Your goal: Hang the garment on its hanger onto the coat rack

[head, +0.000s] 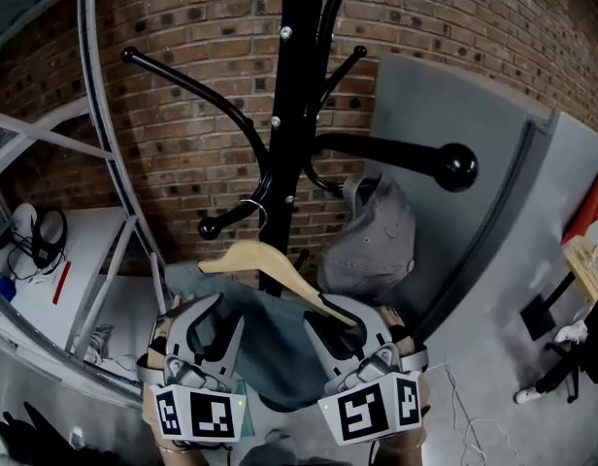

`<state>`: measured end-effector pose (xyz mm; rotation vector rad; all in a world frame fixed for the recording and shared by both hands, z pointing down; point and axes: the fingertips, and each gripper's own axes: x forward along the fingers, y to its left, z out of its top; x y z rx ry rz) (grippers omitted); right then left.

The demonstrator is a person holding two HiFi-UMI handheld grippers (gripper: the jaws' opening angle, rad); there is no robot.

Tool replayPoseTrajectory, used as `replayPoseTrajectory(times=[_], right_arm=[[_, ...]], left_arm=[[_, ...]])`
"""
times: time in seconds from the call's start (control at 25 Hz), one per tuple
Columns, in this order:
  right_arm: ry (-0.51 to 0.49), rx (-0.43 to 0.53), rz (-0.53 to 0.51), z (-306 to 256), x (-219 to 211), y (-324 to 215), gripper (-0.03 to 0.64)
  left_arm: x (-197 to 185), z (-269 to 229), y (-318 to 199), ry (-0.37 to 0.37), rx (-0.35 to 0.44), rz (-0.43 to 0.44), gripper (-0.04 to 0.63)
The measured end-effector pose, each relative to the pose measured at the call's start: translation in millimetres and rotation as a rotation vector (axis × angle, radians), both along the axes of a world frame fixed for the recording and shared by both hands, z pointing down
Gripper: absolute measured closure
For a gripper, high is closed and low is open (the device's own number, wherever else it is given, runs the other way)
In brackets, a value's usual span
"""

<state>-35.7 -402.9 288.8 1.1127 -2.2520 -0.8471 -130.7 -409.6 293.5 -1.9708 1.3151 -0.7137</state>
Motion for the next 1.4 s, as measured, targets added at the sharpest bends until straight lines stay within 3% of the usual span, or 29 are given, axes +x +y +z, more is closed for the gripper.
replayPoseTrajectory(times=[0.44,0.84,1.4], right_arm=[[0.008,-0.087,-0.026,18,24,71,0.548],[0.018,-0.054,-0.061,18,39,127,0.555],[0.001,-0.080,-0.084,20,43,156,0.588]], left_arm=[[29,5,77,0.049,-0.013,-0.011,0.458],[40,5,138,0.066,0.024,-0.077,0.585],[48,32,163,0.058,-0.130,-0.069,0.592]])
